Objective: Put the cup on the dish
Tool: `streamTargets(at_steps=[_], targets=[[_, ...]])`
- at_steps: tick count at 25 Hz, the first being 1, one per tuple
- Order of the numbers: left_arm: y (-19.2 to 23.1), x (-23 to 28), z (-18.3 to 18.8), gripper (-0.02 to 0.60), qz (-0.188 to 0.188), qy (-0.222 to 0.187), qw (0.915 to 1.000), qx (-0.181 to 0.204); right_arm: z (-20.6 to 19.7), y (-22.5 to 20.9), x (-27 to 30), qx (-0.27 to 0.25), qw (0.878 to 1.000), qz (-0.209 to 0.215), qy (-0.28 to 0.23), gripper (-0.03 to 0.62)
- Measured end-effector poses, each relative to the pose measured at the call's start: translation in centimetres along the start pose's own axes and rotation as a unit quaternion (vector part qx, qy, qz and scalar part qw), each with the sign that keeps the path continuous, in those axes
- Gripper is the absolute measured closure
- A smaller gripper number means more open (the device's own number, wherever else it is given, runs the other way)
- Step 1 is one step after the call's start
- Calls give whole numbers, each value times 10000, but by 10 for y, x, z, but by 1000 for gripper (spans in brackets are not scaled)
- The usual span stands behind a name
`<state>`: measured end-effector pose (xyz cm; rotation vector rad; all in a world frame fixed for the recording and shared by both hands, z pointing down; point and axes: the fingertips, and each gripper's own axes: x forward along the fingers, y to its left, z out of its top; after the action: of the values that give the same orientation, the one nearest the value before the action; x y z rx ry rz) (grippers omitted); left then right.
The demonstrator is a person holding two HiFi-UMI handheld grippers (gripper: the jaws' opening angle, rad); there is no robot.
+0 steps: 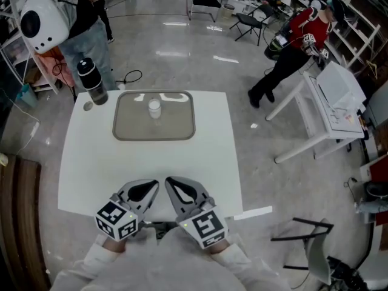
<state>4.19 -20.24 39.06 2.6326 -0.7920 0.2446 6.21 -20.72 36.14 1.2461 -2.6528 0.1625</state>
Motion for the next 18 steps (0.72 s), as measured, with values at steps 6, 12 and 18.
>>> streamTargets(at_steps=[6, 12, 18], targets=[[-2, 6, 3, 586, -22, 25, 10000, 44, 1, -2, 0, -73, 9999, 66, 36, 582], [5, 11, 5, 586, -34, 42, 10000, 57, -4, -11, 4, -20, 9999, 9, 155, 582], [1, 22, 0, 586, -144, 124, 9998, 20, -11, -21, 2, -80, 9996, -67, 265, 582]])
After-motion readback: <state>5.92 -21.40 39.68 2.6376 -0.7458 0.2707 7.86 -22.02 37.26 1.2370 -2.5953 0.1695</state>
